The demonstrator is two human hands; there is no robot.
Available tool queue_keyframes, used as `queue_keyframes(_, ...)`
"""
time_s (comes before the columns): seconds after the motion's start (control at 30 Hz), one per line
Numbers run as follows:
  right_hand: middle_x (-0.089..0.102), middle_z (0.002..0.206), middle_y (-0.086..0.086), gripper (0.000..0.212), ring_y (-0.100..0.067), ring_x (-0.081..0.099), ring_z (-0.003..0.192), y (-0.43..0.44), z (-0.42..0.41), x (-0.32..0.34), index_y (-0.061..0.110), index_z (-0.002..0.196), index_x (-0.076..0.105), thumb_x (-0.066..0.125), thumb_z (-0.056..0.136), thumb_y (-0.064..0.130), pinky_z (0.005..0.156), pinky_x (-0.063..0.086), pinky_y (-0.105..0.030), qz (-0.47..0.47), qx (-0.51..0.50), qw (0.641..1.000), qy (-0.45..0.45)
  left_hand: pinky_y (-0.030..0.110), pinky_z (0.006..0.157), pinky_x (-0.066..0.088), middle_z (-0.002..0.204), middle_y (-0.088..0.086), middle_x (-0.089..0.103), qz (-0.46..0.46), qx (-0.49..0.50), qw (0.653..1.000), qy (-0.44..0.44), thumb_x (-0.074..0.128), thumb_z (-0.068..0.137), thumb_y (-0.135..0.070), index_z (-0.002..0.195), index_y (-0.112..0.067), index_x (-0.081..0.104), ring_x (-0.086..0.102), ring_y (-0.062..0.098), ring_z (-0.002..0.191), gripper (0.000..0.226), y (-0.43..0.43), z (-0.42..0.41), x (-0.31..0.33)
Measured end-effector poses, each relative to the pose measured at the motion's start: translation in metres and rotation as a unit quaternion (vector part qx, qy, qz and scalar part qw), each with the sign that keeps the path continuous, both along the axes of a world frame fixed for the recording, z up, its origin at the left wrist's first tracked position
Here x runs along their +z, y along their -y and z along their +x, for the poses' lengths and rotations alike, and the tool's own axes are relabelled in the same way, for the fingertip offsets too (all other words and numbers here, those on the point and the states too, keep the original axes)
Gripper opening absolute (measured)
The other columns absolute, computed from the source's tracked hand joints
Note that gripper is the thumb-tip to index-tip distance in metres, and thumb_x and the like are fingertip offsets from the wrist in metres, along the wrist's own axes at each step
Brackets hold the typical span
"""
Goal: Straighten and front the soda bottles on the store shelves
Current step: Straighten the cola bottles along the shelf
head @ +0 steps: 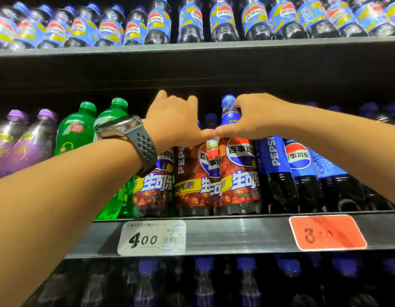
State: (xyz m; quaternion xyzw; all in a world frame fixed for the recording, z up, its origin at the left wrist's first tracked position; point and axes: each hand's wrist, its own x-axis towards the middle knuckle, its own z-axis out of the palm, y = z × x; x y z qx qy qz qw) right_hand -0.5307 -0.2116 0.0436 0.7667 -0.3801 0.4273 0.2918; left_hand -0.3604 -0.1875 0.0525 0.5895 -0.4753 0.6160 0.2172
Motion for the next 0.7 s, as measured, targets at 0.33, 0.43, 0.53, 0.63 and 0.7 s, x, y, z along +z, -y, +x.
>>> queue_keyframes(0.33,0.063,0.11,-0.01,0.064,-0.025,0.057,0.09,0.005,-0.003,0.003,0.01,0.116,0.059,0.062,0.078,0.061,0.071,0.044,-0.03,0.003,0.01,1.0,0.02,0.041,0.099,0.03,0.12,-0.002,0.065,0.089,-0.112,0.983,-0.118,0.05,0.073,-0.076,0.138,-0.024,0.04,0.051,0.03,0.118,0.084,-0.002,0.021,0.009)
queue_keyframes(0.43,0.062,0.113,-0.009,0.069,-0.027,0.059,0.097,0.003,-0.003,0.004,0.011,0.119,0.057,0.063,0.075,0.064,0.078,0.047,-0.032,0.009,-0.005,1.0,0.012,0.045,0.101,0.025,0.114,0.0,0.065,0.064,-0.077,0.992,-0.072,0.039,0.068,-0.087,0.136,-0.023,0.042,0.045,0.028,0.121,0.094,0.0,0.021,0.004)
queue_keyframes(0.53,0.063,0.112,-0.008,0.071,-0.026,0.06,0.096,0.003,-0.004,0.004,0.012,0.119,0.057,0.068,0.071,0.064,0.078,0.048,-0.033,0.022,0.0,1.0,0.014,0.043,0.099,0.025,0.11,0.001,0.065,0.058,-0.087,0.993,-0.053,0.043,0.067,-0.085,0.131,-0.022,0.047,0.045,0.027,0.116,0.09,-0.001,0.019,0.002)
queue_keyframes(0.63,0.063,0.109,-0.006,0.074,-0.025,0.061,0.093,0.005,-0.005,0.005,0.013,0.119,0.057,0.072,0.067,0.063,0.081,0.051,-0.035,0.033,0.016,0.999,0.029,0.042,0.102,0.024,0.117,0.0,0.065,0.073,-0.113,0.989,-0.058,0.051,0.075,-0.075,0.134,-0.024,0.046,0.049,0.025,0.118,0.078,-0.005,0.02,0.002)
queue_keyframes(0.7,0.064,0.108,-0.007,0.076,-0.025,0.062,0.092,0.006,-0.005,0.006,0.012,0.119,0.056,0.075,0.064,0.062,0.082,0.052,-0.036,0.04,0.031,0.998,0.043,0.042,0.104,0.023,0.121,0.001,0.064,0.081,-0.124,0.987,-0.057,0.05,0.076,-0.074,0.14,-0.027,0.04,0.048,0.025,0.121,0.079,-0.008,0.021,0.0)
